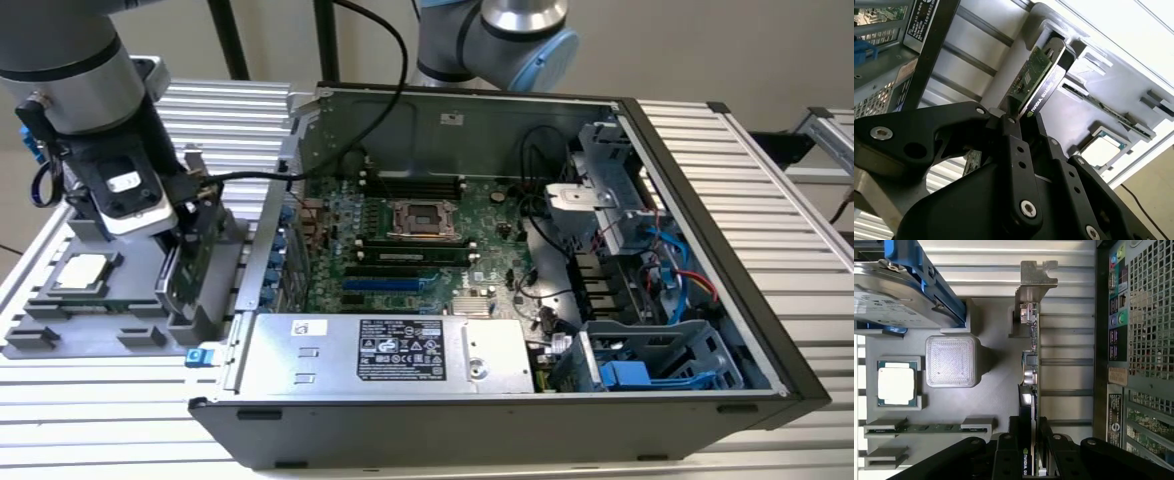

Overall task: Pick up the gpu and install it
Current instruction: 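Pick up the gpu and move the gpu toward the slot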

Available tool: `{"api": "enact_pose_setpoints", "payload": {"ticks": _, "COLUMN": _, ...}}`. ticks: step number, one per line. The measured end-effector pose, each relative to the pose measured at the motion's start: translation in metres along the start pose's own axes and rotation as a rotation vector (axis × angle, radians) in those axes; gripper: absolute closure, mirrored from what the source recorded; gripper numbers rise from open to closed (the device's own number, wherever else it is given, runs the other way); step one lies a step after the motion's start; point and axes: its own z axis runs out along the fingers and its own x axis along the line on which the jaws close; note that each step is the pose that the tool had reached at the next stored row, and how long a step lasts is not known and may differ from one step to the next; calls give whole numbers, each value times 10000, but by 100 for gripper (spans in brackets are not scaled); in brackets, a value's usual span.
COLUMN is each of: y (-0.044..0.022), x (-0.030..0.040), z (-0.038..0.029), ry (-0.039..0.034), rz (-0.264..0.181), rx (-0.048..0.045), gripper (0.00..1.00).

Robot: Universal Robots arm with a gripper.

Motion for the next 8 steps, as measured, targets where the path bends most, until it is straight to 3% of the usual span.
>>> {"api": "enact_pose_setpoints", "payload": {"ticks": 8, "y": 4, "x": -2, "z": -90, "ry": 1, "rz": -1, "rx": 0, "gripper": 100}}
